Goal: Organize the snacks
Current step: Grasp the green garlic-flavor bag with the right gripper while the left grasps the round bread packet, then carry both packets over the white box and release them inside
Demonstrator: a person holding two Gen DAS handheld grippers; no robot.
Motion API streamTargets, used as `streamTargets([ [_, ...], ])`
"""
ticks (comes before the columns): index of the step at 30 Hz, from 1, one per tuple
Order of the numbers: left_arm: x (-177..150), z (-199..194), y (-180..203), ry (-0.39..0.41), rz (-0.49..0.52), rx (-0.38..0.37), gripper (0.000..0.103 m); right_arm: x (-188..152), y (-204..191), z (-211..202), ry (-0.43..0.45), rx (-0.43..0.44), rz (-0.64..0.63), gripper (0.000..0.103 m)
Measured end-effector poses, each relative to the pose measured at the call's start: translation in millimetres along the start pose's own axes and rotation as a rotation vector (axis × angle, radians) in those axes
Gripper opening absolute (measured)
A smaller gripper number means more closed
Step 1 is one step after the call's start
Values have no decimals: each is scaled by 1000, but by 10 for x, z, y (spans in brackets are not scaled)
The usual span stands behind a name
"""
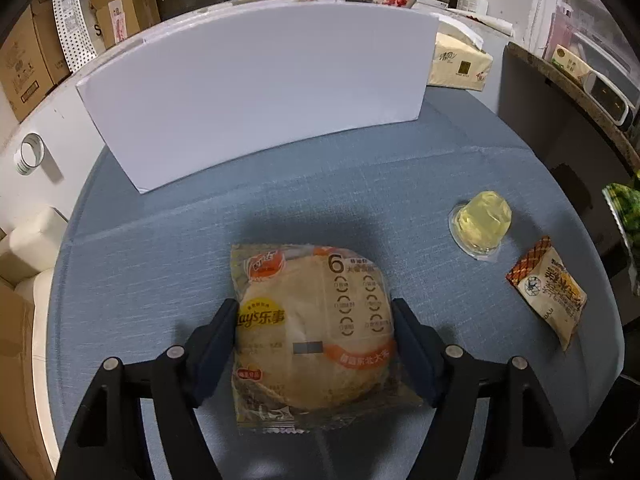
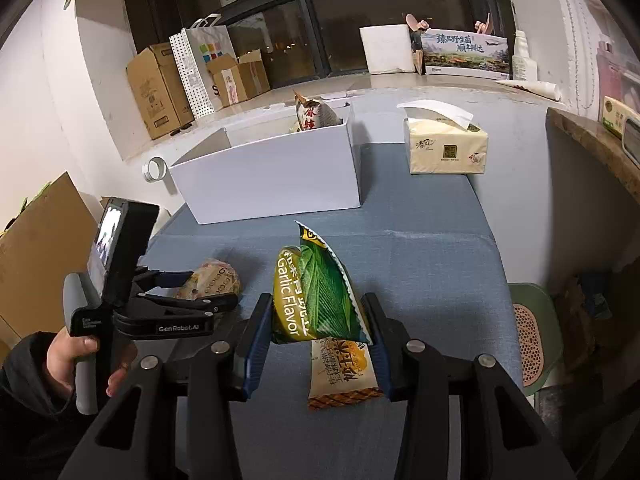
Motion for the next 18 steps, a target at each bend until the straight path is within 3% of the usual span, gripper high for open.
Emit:
streamTargets([
  [6, 83, -388, -223, 112, -26, -7, 79, 48, -36, 24, 0, 18, -5, 48],
  [10, 343, -731, -516, 208, -72, -19, 79, 226, -137, 119, 7, 68, -8, 48],
  [18, 1197, -1028, -1100, 349, -145, -6, 79, 1167, -509, 496, 56, 158, -66, 48],
])
Point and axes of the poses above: each gripper's, at about its wrist camera, not at the fingertips, and z roughly the way its jaws point, y to its right, x to its top, the point moved 4 cm from there along z, roughly the way its jaws point, and after that the axes turned 12 degrees about x, right-handed, at the moved point
